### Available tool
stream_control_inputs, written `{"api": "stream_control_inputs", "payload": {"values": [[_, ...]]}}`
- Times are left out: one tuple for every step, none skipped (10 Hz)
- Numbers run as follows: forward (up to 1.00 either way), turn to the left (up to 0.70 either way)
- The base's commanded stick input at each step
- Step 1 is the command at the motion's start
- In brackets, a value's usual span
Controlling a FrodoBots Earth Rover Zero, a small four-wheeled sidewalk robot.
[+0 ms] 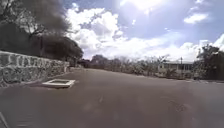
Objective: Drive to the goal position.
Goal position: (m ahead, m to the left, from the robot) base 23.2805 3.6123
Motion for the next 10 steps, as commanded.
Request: {"api": "stream_control_inputs", "payload": {"values": [[0.7,0.0],[0.7,0.0],[0.7,0.0],[0.7,0.0],[0.7,0.0],[0.7,0.0],[0.7,0.0],[0.7,0.0],[0.7,0.0],[0.7,0.0]]}}
